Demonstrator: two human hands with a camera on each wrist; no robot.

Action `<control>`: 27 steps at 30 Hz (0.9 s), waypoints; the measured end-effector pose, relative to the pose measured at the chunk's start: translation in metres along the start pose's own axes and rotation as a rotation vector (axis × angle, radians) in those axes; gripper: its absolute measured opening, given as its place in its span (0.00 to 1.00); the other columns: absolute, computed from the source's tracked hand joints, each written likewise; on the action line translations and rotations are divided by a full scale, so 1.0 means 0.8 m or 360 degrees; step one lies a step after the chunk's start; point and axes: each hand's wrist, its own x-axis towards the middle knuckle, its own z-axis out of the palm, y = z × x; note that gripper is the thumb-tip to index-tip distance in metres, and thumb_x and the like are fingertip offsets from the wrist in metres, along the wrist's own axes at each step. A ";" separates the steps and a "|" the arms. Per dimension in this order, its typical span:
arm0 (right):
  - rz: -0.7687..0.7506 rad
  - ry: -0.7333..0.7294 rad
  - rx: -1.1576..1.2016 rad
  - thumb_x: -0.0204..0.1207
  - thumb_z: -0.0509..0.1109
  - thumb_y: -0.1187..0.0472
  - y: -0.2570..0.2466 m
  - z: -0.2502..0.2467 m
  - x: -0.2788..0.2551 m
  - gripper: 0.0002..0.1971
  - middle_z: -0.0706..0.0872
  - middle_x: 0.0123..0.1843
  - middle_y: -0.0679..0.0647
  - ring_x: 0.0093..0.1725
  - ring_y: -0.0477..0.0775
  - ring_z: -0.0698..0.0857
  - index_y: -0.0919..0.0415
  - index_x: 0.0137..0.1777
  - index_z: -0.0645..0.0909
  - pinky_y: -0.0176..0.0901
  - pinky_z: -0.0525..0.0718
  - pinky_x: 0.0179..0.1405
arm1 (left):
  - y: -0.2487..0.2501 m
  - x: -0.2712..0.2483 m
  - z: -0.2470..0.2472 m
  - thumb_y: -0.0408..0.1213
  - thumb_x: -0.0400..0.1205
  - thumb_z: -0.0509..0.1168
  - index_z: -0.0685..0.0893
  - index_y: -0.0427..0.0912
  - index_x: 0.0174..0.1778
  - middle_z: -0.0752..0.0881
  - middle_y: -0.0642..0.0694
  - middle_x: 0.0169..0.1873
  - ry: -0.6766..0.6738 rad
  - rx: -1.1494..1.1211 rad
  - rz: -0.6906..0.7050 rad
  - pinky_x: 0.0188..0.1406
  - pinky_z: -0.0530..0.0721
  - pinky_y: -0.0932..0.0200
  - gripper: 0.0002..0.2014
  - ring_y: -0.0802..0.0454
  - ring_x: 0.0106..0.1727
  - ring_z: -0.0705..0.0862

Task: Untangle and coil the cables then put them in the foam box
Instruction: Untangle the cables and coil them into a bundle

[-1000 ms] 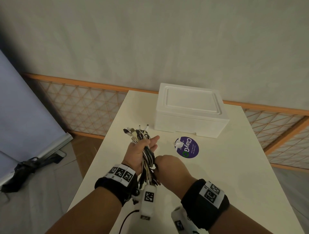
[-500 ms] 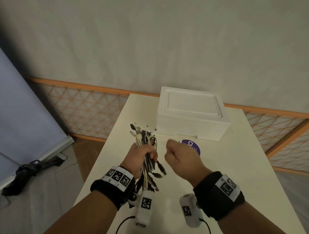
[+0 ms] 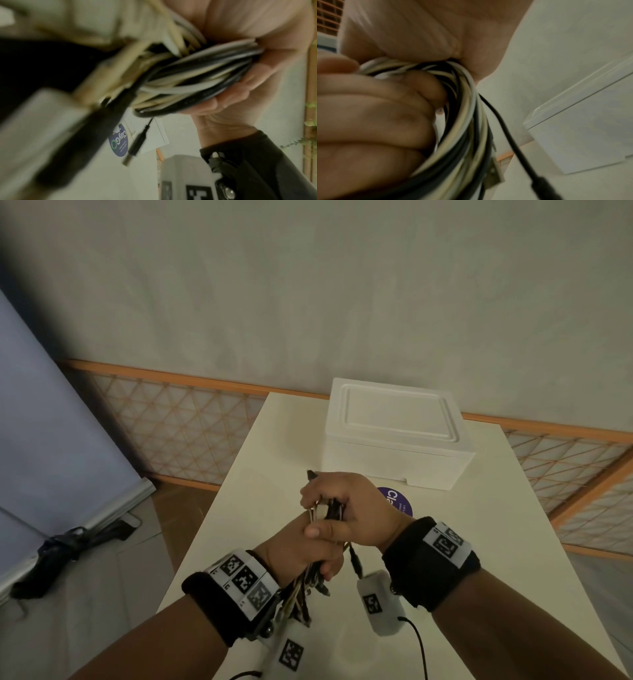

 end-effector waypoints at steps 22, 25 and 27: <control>0.0192 -0.0071 0.0134 0.56 0.71 0.26 -0.015 -0.015 -0.004 0.33 0.88 0.45 0.49 0.47 0.46 0.86 0.52 0.50 0.84 0.49 0.86 0.49 | 0.005 0.006 -0.021 0.32 0.75 0.70 0.82 0.40 0.33 0.82 0.54 0.21 -0.0595 -0.0381 0.0062 0.26 0.80 0.64 0.06 0.58 0.22 0.80; 0.0210 0.0137 0.0036 0.56 0.68 0.23 -0.017 0.000 -0.008 0.32 0.83 0.38 0.42 0.41 0.40 0.83 0.52 0.44 0.83 0.39 0.82 0.44 | -0.001 0.011 -0.026 0.32 0.78 0.68 0.76 0.30 0.33 0.85 0.54 0.25 -0.0686 -0.0401 -0.0018 0.31 0.82 0.63 0.11 0.57 0.26 0.83; 0.0202 0.0184 -0.0065 0.59 0.66 0.24 -0.015 0.006 -0.008 0.34 0.79 0.35 0.35 0.38 0.34 0.80 0.56 0.43 0.84 0.29 0.77 0.42 | -0.005 0.013 -0.033 0.28 0.75 0.65 0.80 0.36 0.35 0.85 0.53 0.24 -0.0650 -0.0347 -0.0033 0.33 0.83 0.62 0.04 0.56 0.27 0.84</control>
